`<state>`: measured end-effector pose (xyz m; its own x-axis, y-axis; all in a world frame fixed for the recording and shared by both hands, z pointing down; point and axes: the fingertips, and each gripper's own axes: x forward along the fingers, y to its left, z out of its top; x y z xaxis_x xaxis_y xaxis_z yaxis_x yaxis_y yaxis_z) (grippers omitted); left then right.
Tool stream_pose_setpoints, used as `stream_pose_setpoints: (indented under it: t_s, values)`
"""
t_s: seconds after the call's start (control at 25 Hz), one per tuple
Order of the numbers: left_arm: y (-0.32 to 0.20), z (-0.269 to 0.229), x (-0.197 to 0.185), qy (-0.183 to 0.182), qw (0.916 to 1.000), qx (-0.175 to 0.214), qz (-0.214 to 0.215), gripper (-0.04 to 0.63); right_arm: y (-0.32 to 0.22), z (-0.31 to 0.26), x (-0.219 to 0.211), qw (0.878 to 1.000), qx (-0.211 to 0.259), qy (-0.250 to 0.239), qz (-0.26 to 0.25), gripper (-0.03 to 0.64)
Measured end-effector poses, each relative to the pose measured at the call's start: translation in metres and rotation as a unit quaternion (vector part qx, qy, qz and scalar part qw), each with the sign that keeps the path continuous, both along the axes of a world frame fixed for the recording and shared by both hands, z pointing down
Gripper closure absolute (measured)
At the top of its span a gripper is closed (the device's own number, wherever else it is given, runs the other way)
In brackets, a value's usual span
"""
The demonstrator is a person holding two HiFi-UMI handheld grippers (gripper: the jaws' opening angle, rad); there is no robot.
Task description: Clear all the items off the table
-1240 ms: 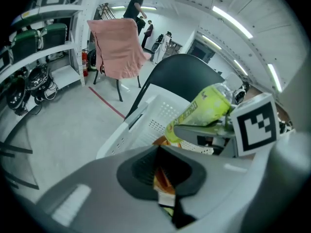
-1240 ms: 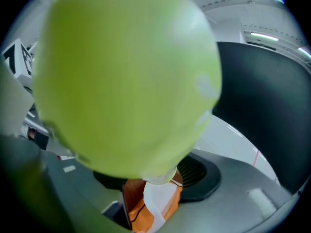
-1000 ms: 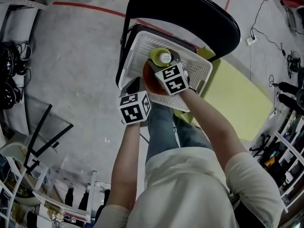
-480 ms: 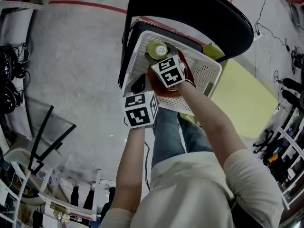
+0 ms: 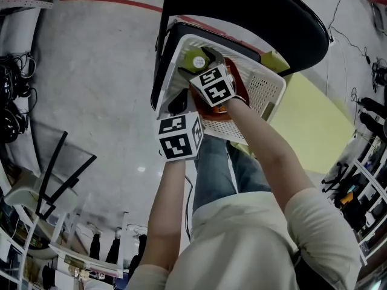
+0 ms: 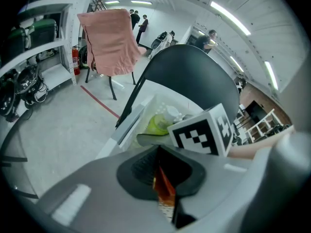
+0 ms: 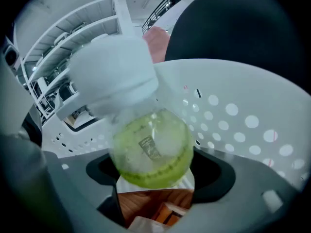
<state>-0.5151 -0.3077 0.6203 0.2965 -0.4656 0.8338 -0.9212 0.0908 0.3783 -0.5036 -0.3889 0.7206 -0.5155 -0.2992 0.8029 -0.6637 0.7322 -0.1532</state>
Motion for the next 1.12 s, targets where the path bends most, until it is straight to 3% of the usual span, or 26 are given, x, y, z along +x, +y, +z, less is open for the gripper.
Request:
stream_pose_setpoints:
  t_s: [0.8,1.12]
  values:
    - [0.022,-0.023,0.013,0.009,0.9999,0.005,0.001,0.586,0.034,-0.077,0.038,0.999,0.013,-0.026,0.040,0.245]
    - [0.033,-0.038,0.030,0.005,0.9995,0.010,0.031,0.586,0.059,-0.112,0.063,0.998,0.015,-0.030,0.056,0.323]
